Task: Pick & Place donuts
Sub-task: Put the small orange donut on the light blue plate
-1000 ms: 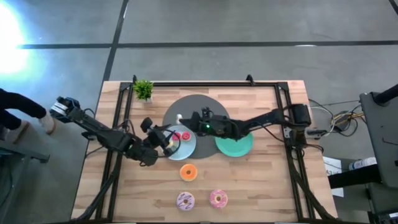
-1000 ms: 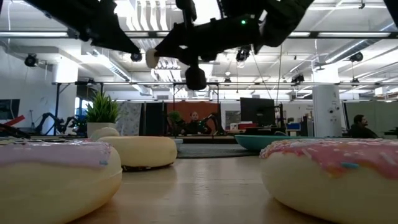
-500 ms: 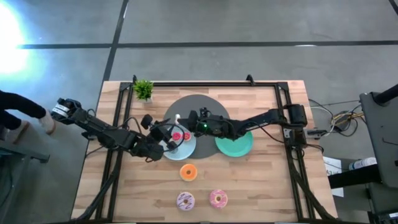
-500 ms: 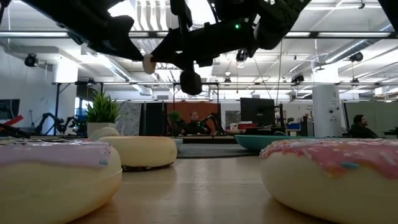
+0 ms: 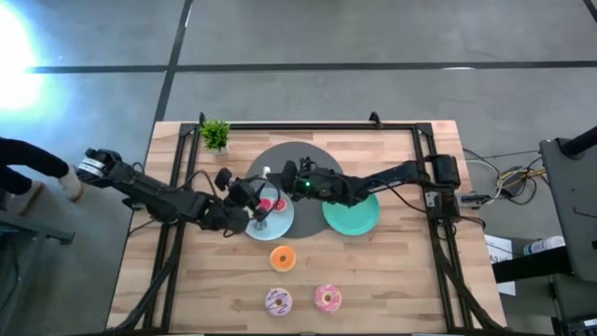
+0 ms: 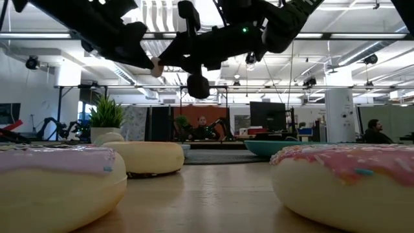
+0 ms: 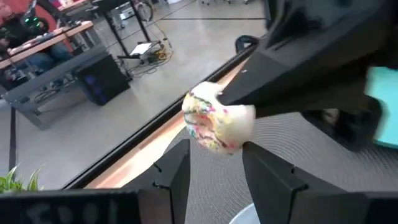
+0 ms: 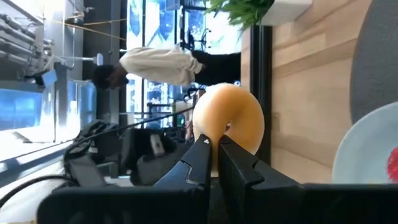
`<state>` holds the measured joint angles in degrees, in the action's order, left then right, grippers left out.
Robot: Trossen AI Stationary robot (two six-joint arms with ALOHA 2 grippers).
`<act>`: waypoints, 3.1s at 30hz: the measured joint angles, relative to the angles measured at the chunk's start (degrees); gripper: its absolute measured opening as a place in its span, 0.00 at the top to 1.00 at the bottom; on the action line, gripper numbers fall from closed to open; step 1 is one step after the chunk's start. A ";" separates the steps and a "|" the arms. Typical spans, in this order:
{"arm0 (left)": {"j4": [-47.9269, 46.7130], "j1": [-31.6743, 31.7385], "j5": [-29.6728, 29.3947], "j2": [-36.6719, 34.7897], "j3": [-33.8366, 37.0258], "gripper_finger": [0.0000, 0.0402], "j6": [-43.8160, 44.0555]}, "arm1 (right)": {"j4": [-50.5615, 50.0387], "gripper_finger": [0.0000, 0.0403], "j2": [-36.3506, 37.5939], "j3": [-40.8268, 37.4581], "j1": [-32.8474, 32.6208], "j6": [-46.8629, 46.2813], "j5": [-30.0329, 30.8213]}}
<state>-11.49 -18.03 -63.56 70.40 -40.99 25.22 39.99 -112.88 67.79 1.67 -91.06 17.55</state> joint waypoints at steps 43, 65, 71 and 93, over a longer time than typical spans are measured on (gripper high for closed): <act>4.97 3.52 0.28 1.39 -0.66 0.92 -6.05 | -3.81 0.97 0.22 1.31 0.39 -1.90 -0.86; -9.46 2.38 13.98 1.72 0.79 0.99 -4.94 | -30.77 0.51 15.28 -0.63 0.56 31.69 -6.38; -0.21 -1.22 28.50 5.54 3.03 1.00 -16.39 | -44.17 0.52 27.09 -2.68 0.69 35.80 -1.09; -1.02 -1.66 31.77 22.46 -2.84 0.95 -35.46 | -40.74 0.52 44.28 -21.18 -1.68 25.26 9.05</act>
<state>-12.51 -19.68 -31.79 92.86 -43.84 -10.25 -0.75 -68.60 46.61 0.00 -65.80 26.60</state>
